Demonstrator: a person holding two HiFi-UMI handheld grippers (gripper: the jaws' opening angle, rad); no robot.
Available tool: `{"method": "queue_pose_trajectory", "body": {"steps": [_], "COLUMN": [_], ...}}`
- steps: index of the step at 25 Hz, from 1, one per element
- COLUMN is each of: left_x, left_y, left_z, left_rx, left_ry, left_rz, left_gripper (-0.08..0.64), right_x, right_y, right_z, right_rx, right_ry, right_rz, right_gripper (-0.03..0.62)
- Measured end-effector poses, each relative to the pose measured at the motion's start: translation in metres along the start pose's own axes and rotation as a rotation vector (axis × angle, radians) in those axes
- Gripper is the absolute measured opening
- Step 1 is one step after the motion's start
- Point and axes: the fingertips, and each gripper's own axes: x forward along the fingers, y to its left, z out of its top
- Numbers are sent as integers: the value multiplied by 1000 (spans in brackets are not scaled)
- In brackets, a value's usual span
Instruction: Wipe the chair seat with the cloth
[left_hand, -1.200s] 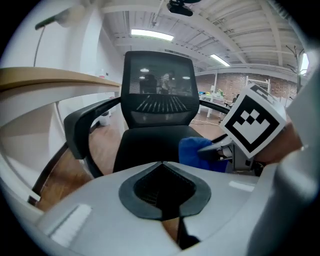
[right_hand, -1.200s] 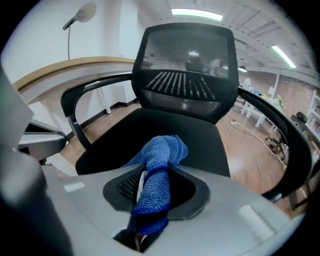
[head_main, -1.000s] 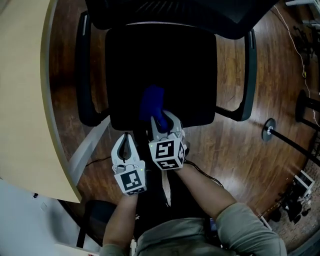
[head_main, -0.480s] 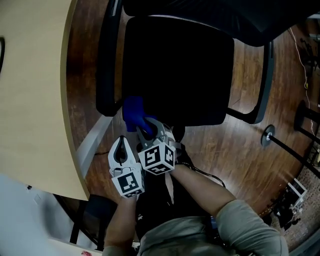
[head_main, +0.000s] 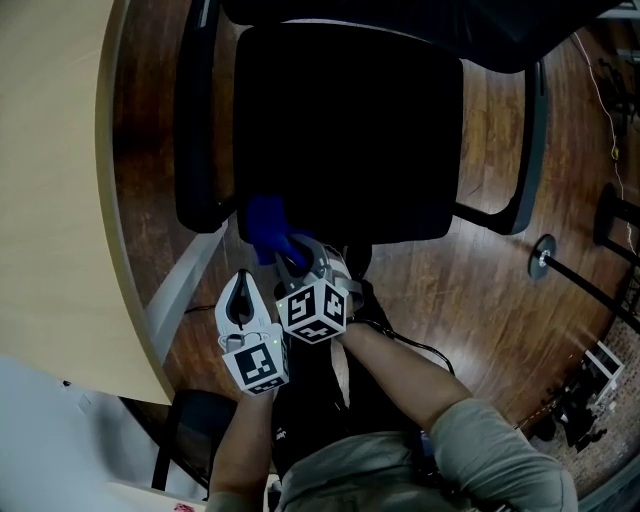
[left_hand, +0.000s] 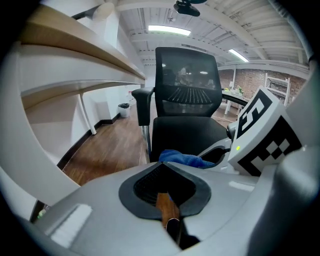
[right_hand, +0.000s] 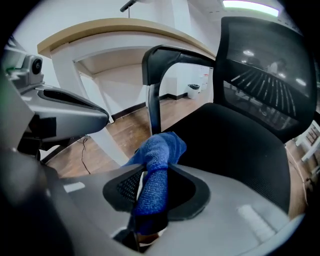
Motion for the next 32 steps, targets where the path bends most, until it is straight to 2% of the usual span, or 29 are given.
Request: {"method": "queue_pose_trajectory", "body": {"steps": [7,16,24,28,32], "left_x": [6,9,12,15,14], "left_y": [-62,-173,-265,-293,-311], "left_z": [23,73,70,60,53], "left_rx": [80,187,265,283,299], "left_ry": [-3,-42,-40,-43,-36], "left_rz": [-108,-275,-399,-423,-432], "left_gripper": [5,5,5,5,5], "right_x": [-42,-131,-178,-193,-202], "right_y": [-56,-149,-198,-218,-231], "right_z": [-30,-87,-166,-209,-239], "right_rx": [100,313,497,609,667], "right_ry": [14,23,42,63,84], "right_rz": [-105,-296,-403,-448,-464], "right_gripper": [103,103,103,101,101]}}
